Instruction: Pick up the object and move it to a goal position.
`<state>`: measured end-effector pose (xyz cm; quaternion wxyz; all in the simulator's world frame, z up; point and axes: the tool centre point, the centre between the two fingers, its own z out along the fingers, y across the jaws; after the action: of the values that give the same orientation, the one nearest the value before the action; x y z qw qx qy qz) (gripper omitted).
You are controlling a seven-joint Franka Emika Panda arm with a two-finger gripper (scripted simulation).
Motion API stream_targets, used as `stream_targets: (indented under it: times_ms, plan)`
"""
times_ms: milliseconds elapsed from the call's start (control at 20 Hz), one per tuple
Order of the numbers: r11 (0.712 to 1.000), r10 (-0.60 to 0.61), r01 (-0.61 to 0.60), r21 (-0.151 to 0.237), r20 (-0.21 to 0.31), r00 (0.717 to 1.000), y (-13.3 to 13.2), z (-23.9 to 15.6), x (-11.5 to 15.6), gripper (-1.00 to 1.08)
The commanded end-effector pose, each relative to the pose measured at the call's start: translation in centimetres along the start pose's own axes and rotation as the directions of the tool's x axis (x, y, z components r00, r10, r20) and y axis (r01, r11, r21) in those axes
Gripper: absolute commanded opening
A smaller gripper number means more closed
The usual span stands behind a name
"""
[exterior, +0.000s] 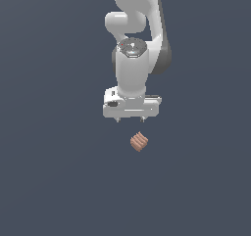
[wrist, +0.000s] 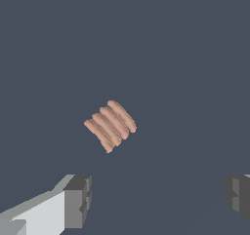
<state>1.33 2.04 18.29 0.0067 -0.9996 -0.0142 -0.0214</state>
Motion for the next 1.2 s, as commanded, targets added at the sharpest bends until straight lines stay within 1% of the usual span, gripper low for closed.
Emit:
stream_targets:
  times_ms: [0,150,450,800,1150]
  plan:
    - [1.0,0.0,0.0,0.0,0.0,1.0,0.0,0.0,0.0,1.0]
    - [1.0,0.002,-0.002,-0.003,0.008,1.0,0.3,0.2,-0.1,1.0]
    - [1.0,0.009,-0.008,-0.019,0.044,0.999,1.6,0.9,-0.9,1.0]
    - [1.0,0.002,-0.001,-0.019,0.044,0.999,1.6,1.0,-0.8,1.0]
    - [0.997,-0.076,0.077,-0.018,0.046,0.996,1.0,1.9,-0.4,1.0]
